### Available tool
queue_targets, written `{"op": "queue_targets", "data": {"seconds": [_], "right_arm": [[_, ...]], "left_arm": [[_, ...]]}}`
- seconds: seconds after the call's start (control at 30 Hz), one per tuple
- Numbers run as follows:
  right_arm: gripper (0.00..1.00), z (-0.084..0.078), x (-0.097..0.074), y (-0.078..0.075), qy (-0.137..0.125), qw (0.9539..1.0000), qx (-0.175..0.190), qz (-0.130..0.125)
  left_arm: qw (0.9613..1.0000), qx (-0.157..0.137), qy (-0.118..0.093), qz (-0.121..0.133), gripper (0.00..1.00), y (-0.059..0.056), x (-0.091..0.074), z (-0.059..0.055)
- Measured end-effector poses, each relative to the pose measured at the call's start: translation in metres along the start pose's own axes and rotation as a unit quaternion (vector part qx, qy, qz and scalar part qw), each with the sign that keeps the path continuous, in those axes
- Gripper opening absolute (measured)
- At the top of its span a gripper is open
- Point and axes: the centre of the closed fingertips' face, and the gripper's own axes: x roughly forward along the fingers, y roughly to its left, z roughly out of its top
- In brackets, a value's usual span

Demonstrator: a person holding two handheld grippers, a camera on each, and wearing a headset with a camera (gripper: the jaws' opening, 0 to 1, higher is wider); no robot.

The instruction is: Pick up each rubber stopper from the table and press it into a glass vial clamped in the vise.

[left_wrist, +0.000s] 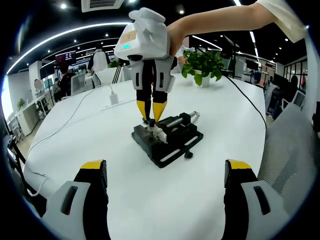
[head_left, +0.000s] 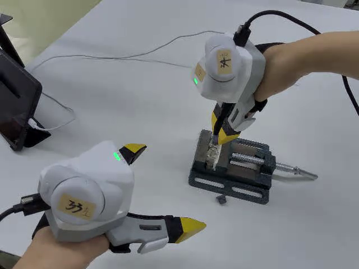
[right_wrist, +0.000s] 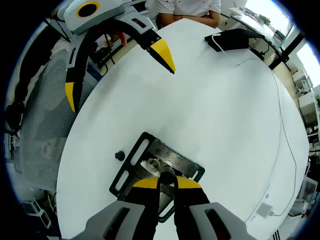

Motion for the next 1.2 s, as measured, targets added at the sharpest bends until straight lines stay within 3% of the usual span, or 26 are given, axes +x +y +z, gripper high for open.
{"op": "queue_targets", "data": {"seconds": [0.33,0.57,0.97,1.2], "right_arm": [[0.05,0.000,0.002,-0.001,0.028,0.9995,0.011,0.004],[0.04,-0.001,0.003,-0.002,0.022,0.9980,0.059,-0.006],[0.04,-0.001,0.005,-0.009,0.038,0.9886,0.145,-0.013],[0.05,-0.003,0.004,-0.006,0.038,0.9915,0.123,-0.018]], "left_arm": [[1.0000,-0.002,0.002,-0.001,0.97,-0.001,0.000,-0.002],[1.0000,-0.004,-0.001,-0.003,0.97,-0.003,0.002,-0.002],[1.0000,-0.002,-0.002,-0.007,0.97,-0.007,0.004,0.000],[1.0000,-0.003,-0.001,-0.007,0.97,-0.007,0.003,0.000]]}}
